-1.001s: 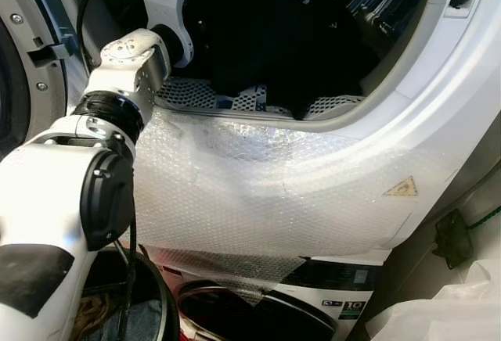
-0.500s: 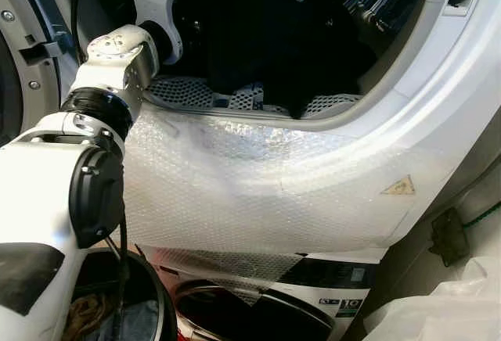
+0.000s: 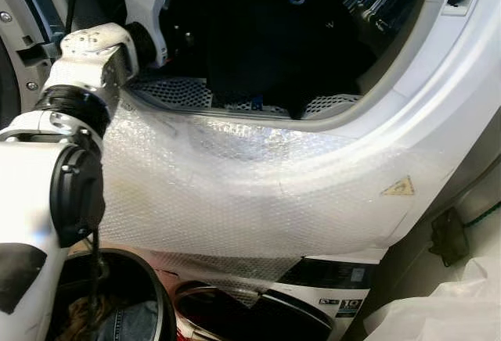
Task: Clothes washing
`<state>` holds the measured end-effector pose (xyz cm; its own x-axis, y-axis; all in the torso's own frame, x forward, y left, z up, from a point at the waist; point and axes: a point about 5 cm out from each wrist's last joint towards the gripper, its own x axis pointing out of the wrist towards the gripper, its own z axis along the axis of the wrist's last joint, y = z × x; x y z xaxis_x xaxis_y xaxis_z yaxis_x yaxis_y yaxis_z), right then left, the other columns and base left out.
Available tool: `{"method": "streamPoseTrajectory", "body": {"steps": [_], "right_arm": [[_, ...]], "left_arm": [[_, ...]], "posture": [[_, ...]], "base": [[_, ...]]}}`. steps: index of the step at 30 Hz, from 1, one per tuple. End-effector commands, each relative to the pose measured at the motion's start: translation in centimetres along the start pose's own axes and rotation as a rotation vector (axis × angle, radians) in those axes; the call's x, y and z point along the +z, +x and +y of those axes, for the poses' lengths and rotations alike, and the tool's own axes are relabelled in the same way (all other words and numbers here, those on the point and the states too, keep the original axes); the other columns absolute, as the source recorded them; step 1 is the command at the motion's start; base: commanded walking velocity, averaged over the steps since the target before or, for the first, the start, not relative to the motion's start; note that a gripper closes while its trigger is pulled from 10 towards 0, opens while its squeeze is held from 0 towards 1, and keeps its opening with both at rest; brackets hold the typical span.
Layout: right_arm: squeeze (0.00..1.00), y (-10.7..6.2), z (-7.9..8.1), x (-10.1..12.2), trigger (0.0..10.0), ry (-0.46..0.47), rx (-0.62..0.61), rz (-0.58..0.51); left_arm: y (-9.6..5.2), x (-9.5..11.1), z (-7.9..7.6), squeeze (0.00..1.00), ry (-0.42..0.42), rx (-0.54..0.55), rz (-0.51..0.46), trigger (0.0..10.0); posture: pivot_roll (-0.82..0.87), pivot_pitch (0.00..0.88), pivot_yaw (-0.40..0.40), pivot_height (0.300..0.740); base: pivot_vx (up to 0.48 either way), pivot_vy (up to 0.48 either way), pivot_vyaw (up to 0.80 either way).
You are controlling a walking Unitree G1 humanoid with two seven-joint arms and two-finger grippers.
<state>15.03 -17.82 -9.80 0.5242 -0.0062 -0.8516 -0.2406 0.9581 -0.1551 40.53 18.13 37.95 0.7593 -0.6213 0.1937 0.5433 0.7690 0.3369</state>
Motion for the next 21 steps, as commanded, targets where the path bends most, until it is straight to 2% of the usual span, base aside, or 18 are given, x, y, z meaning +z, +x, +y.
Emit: {"method": "streamPoseTrajectory", "body": {"steps": [1, 5, 8, 12, 16, 17, 18, 19, 21], "right_arm": [[0.00, 0.1, 0.3, 0.1, 10.0, -0.003, 0.007, 0.007], [0.00, 0.2, 0.7, 0.7, 10.0, 0.000, 0.016, -0.002], [0.00, 0.2, 0.8, 0.8, 10.0, 0.000, 0.019, -0.003], [0.00, 0.3, 0.9, 1.1, 10.0, -0.006, 0.026, -0.003], [0.00, 0.4, 1.1, 1.6, 10.0, -0.014, 0.035, -0.007], [0.00, 0.4, 1.1, 1.7, 10.0, -0.014, 0.035, -0.007], [0.00, 0.4, 1.1, 1.8, 10.0, -0.016, 0.037, -0.009], [0.00, 0.4, 1.2, 1.8, 10.0, -0.018, 0.039, -0.010], [0.00, 0.5, 1.3, 2.1, 10.0, -0.024, 0.046, -0.016]], "left_arm": [[-0.8, 0.4, 0.6, 1.00, 0.049, -0.023, 0.004, 10.0], [-2.5, 0.6, 1.3, 1.00, 0.107, -0.134, 0.017, 10.0], [-3.0, 1.0, 1.5, 1.00, 0.136, -0.162, 0.014, 10.0], [-3.7, 1.0, 1.9, 1.00, 0.185, -0.196, 0.057, 10.0], [-5.1, 0.6, 2.0, 1.00, 0.246, -0.327, 0.160, 10.0], [-5.2, 0.6, 2.0, 0.93, 0.248, -0.338, 0.166, 10.0], [-5.4, 0.5, 1.9, 0.39, 0.254, -0.371, 0.190, 10.0], [-5.6, 0.4, 1.8, 0.00, 0.275, -0.410, 0.219, 10.0], [-6.2, 0.1, 1.5, 0.00, 0.284, -0.521, 0.280, 10.0]], "posture": [[0.00, 0.000, 0.048, 0.740], [0.03, 0.000, 0.051, 0.740], [0.04, 0.000, 0.049, 0.740], [0.07, 0.000, 0.049, 0.740], [0.09, 0.000, 0.048, 0.740], [0.10, 0.000, 0.047, 0.740], [0.10, 0.000, 0.047, 0.740], [0.10, 0.000, 0.048, 0.740], [0.12, 0.000, 0.044, 0.740]], "base": [[0.000, 0.000, 0.00], [0.000, 0.000, 0.00], [0.000, 0.000, 0.00], [0.000, 0.000, 0.00], [0.000, 0.000, 0.00], [0.000, 0.000, 0.00], [0.000, 0.000, 0.00], [0.000, 0.000, 0.00], [0.000, 0.000, 0.00]]}}
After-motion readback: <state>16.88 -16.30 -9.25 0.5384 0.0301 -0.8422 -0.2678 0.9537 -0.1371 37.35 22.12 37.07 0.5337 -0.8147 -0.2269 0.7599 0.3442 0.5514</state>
